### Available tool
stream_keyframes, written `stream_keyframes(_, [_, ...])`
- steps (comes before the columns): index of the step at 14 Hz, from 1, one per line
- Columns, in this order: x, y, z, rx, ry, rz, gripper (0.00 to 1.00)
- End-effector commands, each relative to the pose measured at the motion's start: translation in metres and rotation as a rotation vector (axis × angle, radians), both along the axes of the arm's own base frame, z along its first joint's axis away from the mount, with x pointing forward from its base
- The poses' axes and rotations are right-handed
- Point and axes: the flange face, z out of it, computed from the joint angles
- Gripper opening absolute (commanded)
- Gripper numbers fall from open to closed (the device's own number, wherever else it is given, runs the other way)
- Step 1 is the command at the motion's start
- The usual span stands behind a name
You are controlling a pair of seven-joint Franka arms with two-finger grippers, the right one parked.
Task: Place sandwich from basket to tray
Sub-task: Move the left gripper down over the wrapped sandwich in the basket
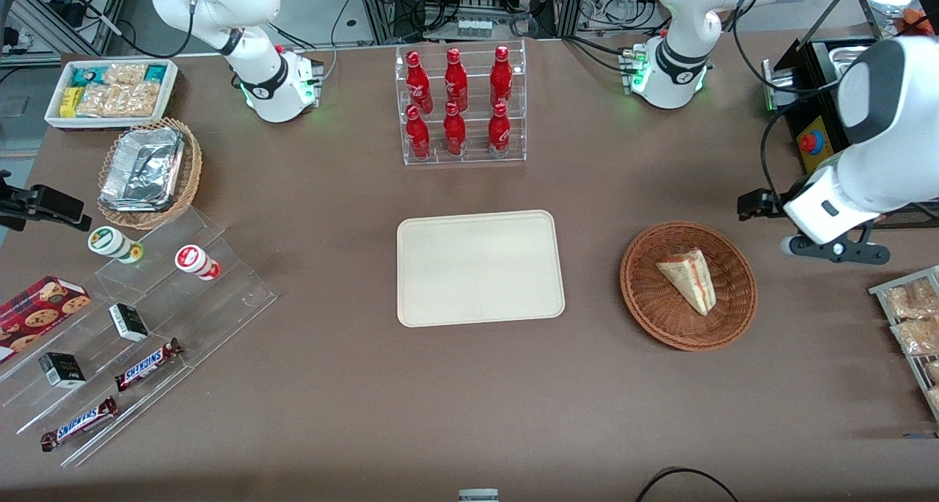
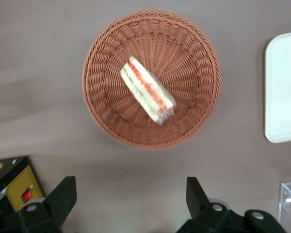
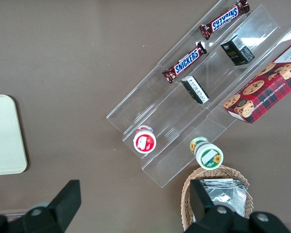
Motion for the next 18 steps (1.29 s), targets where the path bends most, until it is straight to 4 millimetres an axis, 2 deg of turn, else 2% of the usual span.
stream_keyframes(1, [-0.006,0.001,-0.036,-0.007,-0.059,0.004,1.00])
stream_keyframes(2, [-0.009,0.000,-0.057,-0.006,-0.084,0.023,1.00])
stream_keyframes(5, [-0.017,-0.001,-0.097,0.000,-0.126,0.110,1.00])
stream_keyframes(7, [-0.018,-0.003,-0.114,0.010,-0.134,0.240,1.00])
stream_keyframes(10, [-0.012,-0.020,-0.140,0.032,-0.162,0.587,1.00])
stream_keyframes(13, [-0.010,-0.022,-0.157,0.035,-0.182,0.804,1.00])
stream_keyframes(14, [-0.009,-0.023,-0.163,0.034,-0.189,0.861,1.00])
stream_keyframes(18, [-0.018,-0.028,-0.189,0.052,-0.158,0.874,1.00])
